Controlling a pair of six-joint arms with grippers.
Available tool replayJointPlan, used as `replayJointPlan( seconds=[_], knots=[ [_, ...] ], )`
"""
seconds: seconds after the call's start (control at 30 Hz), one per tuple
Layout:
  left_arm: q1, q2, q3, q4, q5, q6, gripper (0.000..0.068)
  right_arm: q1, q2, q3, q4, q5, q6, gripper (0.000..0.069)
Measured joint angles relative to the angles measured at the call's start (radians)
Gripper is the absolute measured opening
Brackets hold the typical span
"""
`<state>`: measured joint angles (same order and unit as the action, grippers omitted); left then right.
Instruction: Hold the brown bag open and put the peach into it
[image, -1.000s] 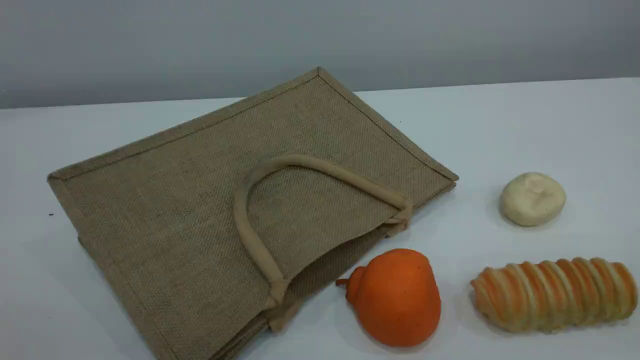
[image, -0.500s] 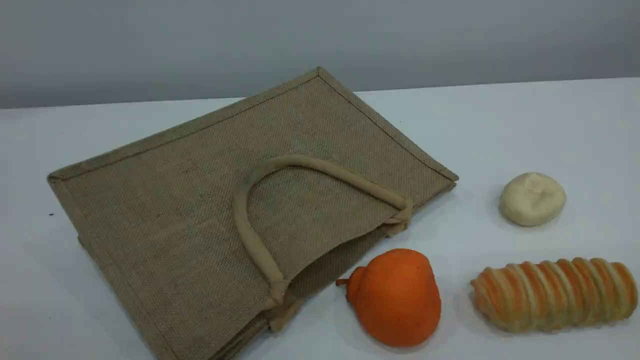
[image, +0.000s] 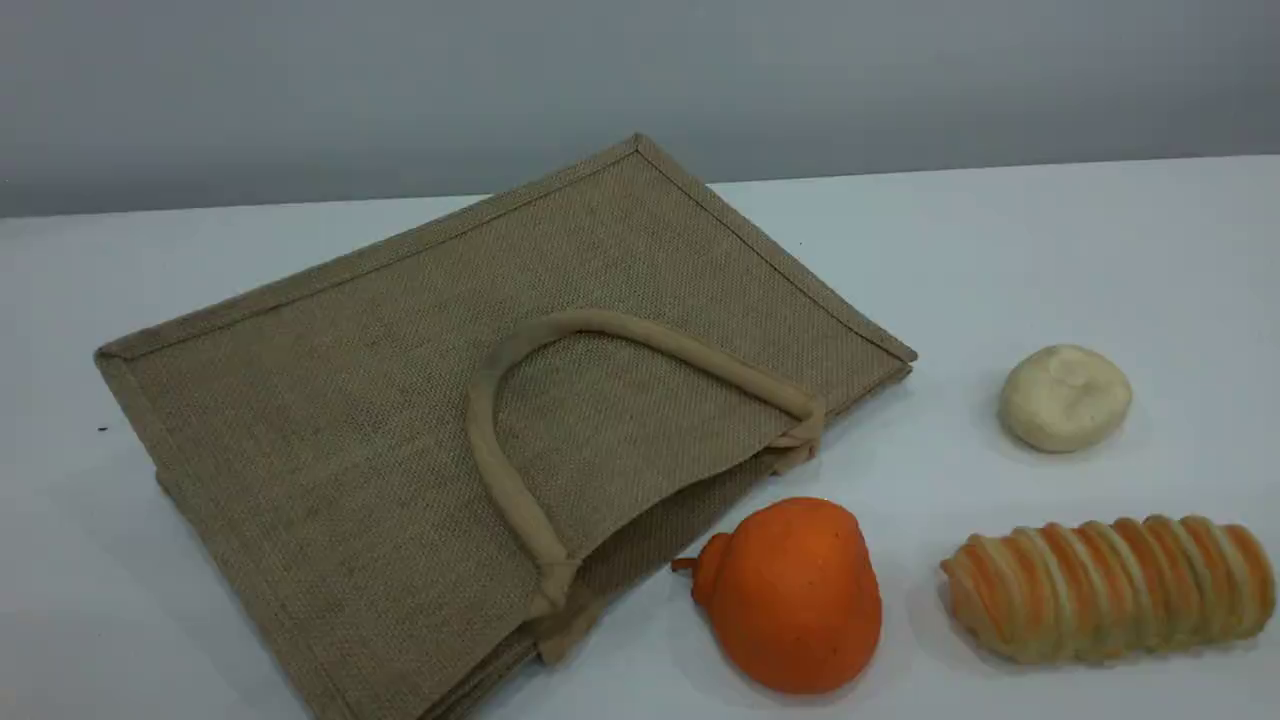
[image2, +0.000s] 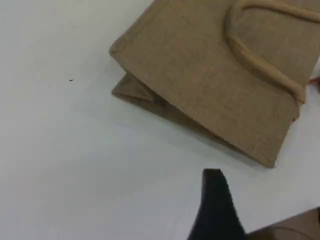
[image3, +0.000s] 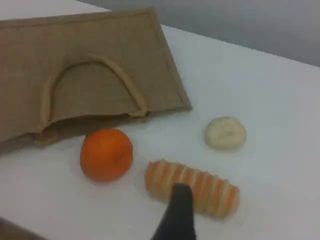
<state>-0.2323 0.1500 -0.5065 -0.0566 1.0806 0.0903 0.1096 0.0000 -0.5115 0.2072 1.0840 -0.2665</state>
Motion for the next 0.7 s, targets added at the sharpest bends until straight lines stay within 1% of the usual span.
replayJointPlan(
  seconds=[0.57,0.63,0.7],
  knots=[
    [0.000,0.000,0.000,0.000,0.000,0.001,0.0442,0.000,0.000,0.000,0.000,-0.002,0.000,0.0589],
    [0.014,0.000,0.000,0.000,0.000,0.001,0.0442,0.000,0.000,0.000,0.000,-0.002,0.000,0.0589],
    [0.050,0.000,0.000,0.000,0.000,0.002,0.0442,0.000,0.000,0.000,0.000,-0.002,0.000,0.0589]
  ],
)
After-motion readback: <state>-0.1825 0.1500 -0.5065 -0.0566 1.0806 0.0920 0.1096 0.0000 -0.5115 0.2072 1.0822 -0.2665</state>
